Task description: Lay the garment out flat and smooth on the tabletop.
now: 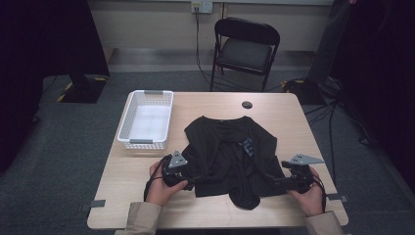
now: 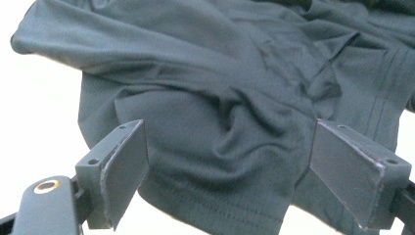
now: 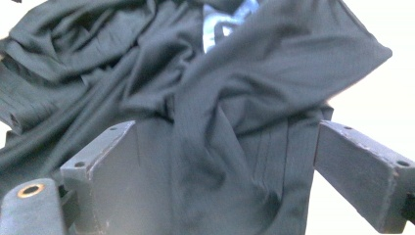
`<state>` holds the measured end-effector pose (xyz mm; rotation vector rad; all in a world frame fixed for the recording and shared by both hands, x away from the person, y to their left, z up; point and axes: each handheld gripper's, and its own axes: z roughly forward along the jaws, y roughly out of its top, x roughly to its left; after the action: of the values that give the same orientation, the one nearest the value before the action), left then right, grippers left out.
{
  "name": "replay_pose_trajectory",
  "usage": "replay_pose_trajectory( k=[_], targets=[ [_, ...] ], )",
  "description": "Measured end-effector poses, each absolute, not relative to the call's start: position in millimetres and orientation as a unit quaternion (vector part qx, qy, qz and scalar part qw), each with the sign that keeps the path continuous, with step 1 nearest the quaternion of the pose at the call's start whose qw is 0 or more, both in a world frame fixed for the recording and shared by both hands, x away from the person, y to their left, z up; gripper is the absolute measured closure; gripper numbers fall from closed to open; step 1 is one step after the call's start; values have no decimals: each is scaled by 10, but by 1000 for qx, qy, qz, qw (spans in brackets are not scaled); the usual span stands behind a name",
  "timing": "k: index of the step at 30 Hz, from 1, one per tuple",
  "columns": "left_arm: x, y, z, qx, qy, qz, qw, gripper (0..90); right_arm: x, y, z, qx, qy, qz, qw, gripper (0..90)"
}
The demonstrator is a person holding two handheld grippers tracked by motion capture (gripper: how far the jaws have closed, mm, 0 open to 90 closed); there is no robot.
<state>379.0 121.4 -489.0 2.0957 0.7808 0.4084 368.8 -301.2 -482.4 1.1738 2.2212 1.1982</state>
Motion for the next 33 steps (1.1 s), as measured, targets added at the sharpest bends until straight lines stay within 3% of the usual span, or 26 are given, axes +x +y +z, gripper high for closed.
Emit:
replay_pose_trajectory(
  k=[26, 33],
  targets=[
    [3776, 1279, -5055, 852, 322, 164, 380, 128, 3632, -3129, -5071, 412, 808, 387, 169, 89],
    [3781, 1280, -5056, 852, 325, 165, 377, 111, 3622, -3146, -5084, 403, 817, 366, 190, 75]
  ],
)
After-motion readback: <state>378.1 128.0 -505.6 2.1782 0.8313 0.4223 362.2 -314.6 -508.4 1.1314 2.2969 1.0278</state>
